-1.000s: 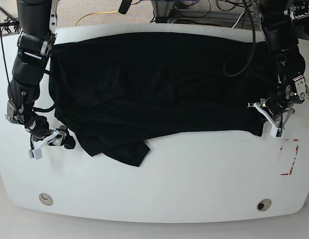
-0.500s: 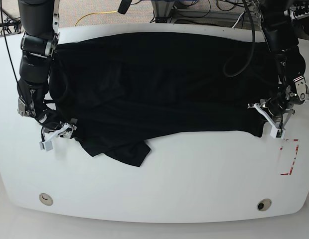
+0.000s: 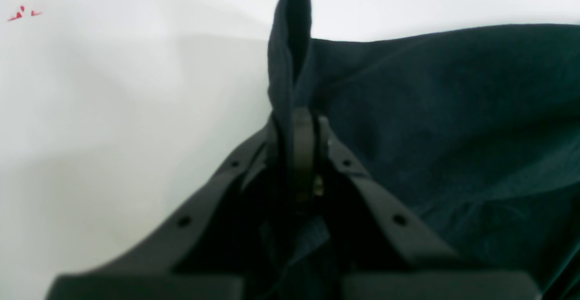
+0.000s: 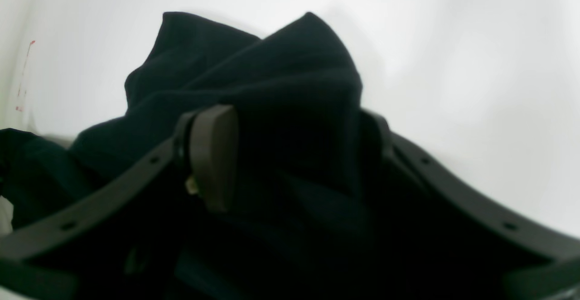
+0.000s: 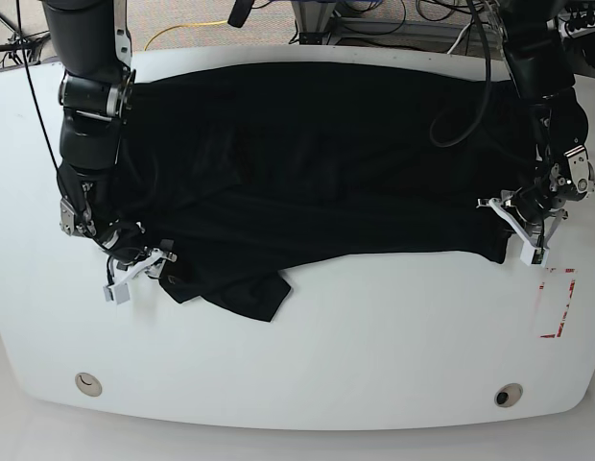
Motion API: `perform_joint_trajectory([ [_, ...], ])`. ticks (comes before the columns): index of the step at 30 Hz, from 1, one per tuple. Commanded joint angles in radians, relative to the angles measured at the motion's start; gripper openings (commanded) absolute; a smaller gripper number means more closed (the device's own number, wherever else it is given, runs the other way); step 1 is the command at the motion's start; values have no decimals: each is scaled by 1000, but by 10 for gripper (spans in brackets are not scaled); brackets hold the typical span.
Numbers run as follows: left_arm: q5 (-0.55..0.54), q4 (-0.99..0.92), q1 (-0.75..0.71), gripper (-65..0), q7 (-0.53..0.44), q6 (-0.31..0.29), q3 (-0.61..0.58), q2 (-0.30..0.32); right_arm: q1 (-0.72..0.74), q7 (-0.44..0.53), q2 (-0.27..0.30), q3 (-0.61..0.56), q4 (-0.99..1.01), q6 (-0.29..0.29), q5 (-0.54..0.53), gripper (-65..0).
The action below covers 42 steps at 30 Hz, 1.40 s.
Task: Fold the T-shirt properly
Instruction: 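Lift that edge with both grippers and fold it over the shirt, then lay the folded edge down and regrasp the fold with both grippers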
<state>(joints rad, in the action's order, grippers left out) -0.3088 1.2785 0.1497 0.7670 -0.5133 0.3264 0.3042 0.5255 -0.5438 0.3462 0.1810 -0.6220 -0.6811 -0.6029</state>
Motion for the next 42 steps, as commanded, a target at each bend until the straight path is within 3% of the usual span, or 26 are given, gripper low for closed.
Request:
perform_joint_trajectory([
  [1,-8,19,23,-649,-19,0,4,16,51,21,21,1,-14,-12,-18,-406],
  [5,-8,19,27,-649,-19,0,6,17,54,20,23,-1,-14,-12,-16,-628],
  [6,-8,19,29,-649,-19,0,6,17,54,12,23,-1,-14,-12,-16,-640],
  [18,-13,103,95,-649,-20,0,58,13,94,-37,113,-1,-28,-17,-27,-650],
  [23,-13,186,97,-649,-19,0,73,13,100,-118,144,2,-135,-17,-27,-650],
  [30,-13,281,92,-649,-19,0,72,11,74,-244,147,16,-312,-17,-27,-650],
  [42,-14,353,23,-650,-17,0,78,16,-117,-464,112,234,-632,-17,-28,-650],
])
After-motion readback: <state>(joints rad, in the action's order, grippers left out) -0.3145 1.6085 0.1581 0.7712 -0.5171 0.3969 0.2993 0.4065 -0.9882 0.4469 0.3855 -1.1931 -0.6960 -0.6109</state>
